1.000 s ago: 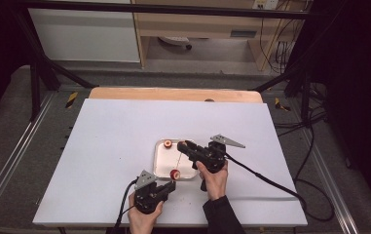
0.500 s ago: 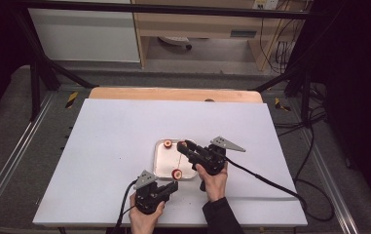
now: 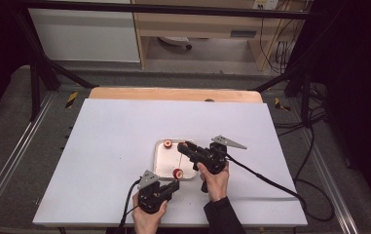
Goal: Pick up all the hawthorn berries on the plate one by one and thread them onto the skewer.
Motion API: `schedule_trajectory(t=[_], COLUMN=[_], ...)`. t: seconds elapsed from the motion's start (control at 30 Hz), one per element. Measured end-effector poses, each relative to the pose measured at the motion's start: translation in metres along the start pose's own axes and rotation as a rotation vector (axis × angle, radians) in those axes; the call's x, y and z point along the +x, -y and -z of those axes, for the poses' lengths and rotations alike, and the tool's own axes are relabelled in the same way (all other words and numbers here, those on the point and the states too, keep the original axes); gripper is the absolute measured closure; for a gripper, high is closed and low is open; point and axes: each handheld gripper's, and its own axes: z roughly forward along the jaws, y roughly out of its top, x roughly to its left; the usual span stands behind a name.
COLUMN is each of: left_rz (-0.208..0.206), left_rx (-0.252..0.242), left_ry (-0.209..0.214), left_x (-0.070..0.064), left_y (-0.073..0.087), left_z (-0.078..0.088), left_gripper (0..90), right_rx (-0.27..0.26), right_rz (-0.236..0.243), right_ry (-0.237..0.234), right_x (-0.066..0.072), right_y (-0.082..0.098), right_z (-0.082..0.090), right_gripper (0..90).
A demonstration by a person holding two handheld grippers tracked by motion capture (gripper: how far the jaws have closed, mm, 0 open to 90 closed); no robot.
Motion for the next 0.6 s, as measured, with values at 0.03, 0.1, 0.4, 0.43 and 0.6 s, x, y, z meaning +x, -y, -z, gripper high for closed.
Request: schedule_trajectory(t=[0.03, 0.1, 0.4, 0.43, 0.6], left_rz=[-0.009, -0.026, -0.061, -0.066, -0.035], left_rx=[-0.003, -0.004, -0.001, -0.007, -0.009], left_ry=[-0.004, -0.018, -0.008, -0.008, 0.009], left_x=[-0.001, -0.001, -0.001, -0.001, 0.003], left_y=[0.001, 0.001, 0.000, -0.001, -0.001], left_z=[0.000, 0.000, 0.004, 0.004, 0.007], left_gripper=[88.5, 88.5, 88.8, 88.8, 88.7], right_rx=[0.009, 0.020, 0.101, 0.103, 0.094], right_rz=[-0.005, -0.003, 0.006, 0.029, 0.035], right_ry=[0.004, 0.005, -0.007, -0.002, -0.012], right_x=[0.000, 0.000, -0.006, -0.006, -0.005], right_y=[-0.001, -0.002, -0.012, -0.012, -0.013], right_z=[0.001, 0.002, 0.005, 0.006, 0.010], right_gripper=[61.1, 61.2, 61.3, 61.3, 61.3])
